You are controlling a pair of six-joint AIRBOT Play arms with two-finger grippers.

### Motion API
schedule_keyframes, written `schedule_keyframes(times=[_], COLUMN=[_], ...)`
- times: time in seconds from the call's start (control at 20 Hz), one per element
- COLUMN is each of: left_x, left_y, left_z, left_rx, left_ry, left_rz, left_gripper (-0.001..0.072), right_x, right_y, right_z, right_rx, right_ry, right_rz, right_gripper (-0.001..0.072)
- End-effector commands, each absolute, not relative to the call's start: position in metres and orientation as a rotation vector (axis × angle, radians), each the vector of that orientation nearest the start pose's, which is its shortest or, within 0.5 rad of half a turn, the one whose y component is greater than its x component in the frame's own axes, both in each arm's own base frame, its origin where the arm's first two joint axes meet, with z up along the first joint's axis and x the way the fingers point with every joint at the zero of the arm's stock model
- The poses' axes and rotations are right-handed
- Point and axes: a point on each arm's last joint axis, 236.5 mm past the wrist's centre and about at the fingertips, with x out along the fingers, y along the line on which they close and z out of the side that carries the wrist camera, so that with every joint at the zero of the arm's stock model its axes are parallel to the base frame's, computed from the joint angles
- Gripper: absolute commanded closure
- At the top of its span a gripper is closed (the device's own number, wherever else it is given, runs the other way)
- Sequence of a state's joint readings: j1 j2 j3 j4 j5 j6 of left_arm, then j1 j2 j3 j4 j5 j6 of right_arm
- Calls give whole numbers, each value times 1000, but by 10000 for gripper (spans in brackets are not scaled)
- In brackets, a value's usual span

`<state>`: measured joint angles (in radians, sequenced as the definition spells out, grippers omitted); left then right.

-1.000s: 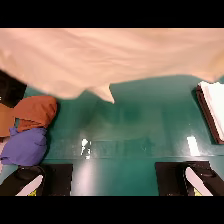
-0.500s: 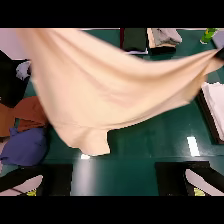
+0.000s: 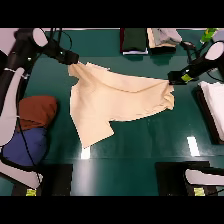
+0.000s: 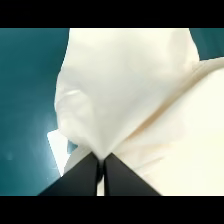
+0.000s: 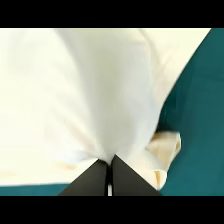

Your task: Fold the shirts.

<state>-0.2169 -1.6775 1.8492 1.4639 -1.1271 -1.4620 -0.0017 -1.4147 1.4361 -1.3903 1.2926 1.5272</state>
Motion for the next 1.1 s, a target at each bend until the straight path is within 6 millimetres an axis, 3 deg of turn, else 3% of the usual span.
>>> schedule_keyframes(times=[0.0, 0.05, 0.1, 0.15, 0.2, 0.4, 0.5, 0.65, 0.85, 0.95, 1.05], left_x=[537, 534, 530, 523, 512, 465, 438, 385, 326, 317, 321], left_y=[-136, -130, -124, -116, -106, -75, -71, -67, -81, -94, -105], left_z=[73, 76, 79, 82, 85, 92, 81, 37, -35, -59, -69], left_rx=[118, 107, 79, 64, 61, 49, 30, -20, -145, -228, -305], left_ry=[991, 1007, 1036, 1073, 1118, 1236, 1282, 1385, 1479, 1477, 1440], left_rz=[-305, -292, -271, -255, -242, -176, -154, -119, -133, -146, -155], left_gripper=[599, 286, 213, 210, 210, 210, 210, 198, 199, 199, 200], right_x=[448, 452, 457, 461, 463, 447, 429, 401, 379, 372, 369], right_y=[38, 36, 33, 28, 22, -2, -11, -21, -21, -14, -7], right_z=[21, 24, 31, 42, 54, 102, 112, 104, 81, 68, 59], right_rx=[130, 134, 140, 148, 151, 163, 165, 185, 203, 232, 261], right_ry=[1227, 1209, 1191, 1171, 1163, 1138, 1114, 1127, 1166, 1198, 1221], right_rz=[126, 121, 117, 111, 105, 73, 57, 29, 15, 33, 51], right_gripper=[692, 689, 614, 353, 252, 253, 253, 253, 253, 253, 254])
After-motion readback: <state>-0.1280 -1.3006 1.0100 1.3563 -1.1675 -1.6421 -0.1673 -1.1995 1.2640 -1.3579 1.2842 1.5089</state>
